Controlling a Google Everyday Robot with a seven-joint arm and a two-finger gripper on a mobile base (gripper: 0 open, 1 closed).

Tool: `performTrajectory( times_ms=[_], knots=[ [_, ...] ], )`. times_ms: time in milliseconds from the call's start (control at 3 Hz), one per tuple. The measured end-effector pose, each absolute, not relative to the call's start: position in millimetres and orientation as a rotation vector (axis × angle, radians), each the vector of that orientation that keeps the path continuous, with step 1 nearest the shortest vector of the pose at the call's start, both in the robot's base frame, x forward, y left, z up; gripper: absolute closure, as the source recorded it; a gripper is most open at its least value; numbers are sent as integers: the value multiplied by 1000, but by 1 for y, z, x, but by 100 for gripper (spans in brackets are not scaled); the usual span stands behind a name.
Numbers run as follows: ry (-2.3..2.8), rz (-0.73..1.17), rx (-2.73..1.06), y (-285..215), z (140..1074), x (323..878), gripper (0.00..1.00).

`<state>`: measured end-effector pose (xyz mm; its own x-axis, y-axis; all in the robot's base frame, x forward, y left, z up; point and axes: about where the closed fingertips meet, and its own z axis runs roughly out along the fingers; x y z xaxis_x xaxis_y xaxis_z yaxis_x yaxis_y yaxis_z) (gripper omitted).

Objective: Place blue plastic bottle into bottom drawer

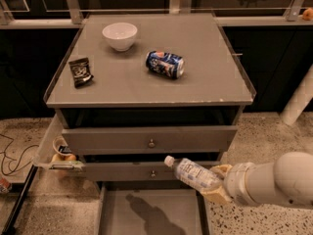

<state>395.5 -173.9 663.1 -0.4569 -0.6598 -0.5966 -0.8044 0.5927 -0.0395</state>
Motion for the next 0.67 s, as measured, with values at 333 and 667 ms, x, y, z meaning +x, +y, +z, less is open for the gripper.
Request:
performTrajectory(
  times_ms=[333,667],
  knots=[
    [2270,334,-1155,-169,609,407,100],
    [2315,426,-1094,-177,557,409,100]
  ],
)
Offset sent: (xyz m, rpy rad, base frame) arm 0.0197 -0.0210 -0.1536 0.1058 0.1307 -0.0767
